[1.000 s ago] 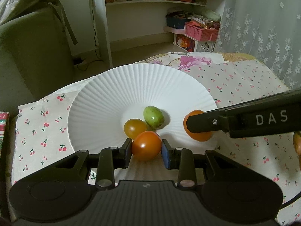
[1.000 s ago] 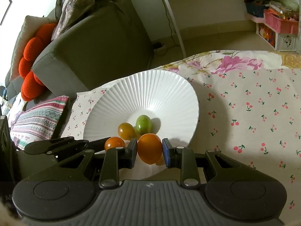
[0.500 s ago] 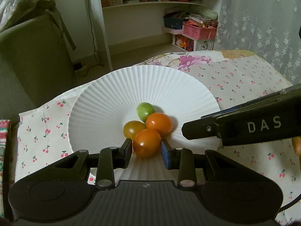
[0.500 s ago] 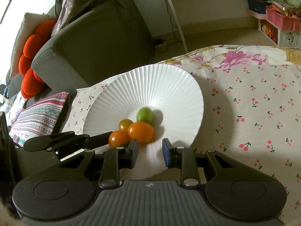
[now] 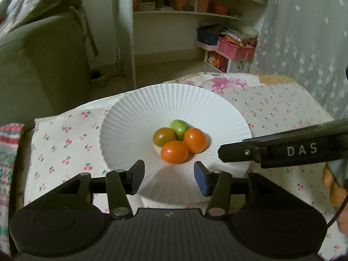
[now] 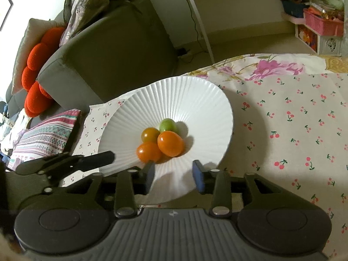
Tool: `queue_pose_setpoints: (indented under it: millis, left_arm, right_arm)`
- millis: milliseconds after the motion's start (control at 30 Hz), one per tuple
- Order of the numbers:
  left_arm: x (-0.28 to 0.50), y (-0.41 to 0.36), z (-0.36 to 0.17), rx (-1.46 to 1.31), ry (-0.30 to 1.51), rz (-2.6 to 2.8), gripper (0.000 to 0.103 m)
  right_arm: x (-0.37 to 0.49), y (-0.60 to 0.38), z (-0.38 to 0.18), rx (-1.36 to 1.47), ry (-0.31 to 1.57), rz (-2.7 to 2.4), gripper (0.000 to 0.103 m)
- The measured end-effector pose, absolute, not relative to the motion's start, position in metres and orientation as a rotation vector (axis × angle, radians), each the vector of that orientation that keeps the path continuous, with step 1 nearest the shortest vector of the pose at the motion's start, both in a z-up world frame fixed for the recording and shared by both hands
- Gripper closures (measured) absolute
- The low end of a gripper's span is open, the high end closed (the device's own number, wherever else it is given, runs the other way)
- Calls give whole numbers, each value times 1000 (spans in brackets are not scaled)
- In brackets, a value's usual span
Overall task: Organize fruits
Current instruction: 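Open both grippers to set the orange tomatoes beside the others, then move both open grippers back to the fruit pile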
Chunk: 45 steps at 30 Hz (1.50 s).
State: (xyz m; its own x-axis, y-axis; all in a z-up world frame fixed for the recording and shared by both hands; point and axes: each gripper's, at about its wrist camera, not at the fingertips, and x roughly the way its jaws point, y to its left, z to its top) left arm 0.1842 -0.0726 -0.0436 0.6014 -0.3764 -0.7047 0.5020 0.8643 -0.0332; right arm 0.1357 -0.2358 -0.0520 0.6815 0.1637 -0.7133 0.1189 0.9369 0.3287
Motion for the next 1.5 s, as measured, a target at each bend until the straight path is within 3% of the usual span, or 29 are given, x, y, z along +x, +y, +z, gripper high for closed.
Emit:
queue_pose_setpoints:
  millis: [200, 267, 400, 533, 700, 900, 1500]
  left_arm:
    - [178, -54, -41, 121, 791, -474, 51]
    - [175, -51, -41, 106, 795, -466, 51]
    - [169, -45, -39, 92, 797, -456, 49]
    - [162, -39, -36, 96, 792, -448, 42]
    - [153, -26, -29, 83, 769, -420, 16]
    - [141, -6, -23, 36, 742, -377, 3]
    - [98, 28, -33, 25, 779, -341, 2]
  right_arm:
    - [130, -234, -50, 373, 806, 28, 47]
    - [128, -233, -49, 376, 799, 20, 31]
    - [122, -228, -46, 364, 794, 13, 19]
    - [113, -223, -40, 351, 761, 4, 0]
    - [104, -218, -34, 324, 734, -23, 0]
    - [90, -215, -34, 296, 700, -55, 0]
    - [43, -194, -30, 158, 669, -18, 0]
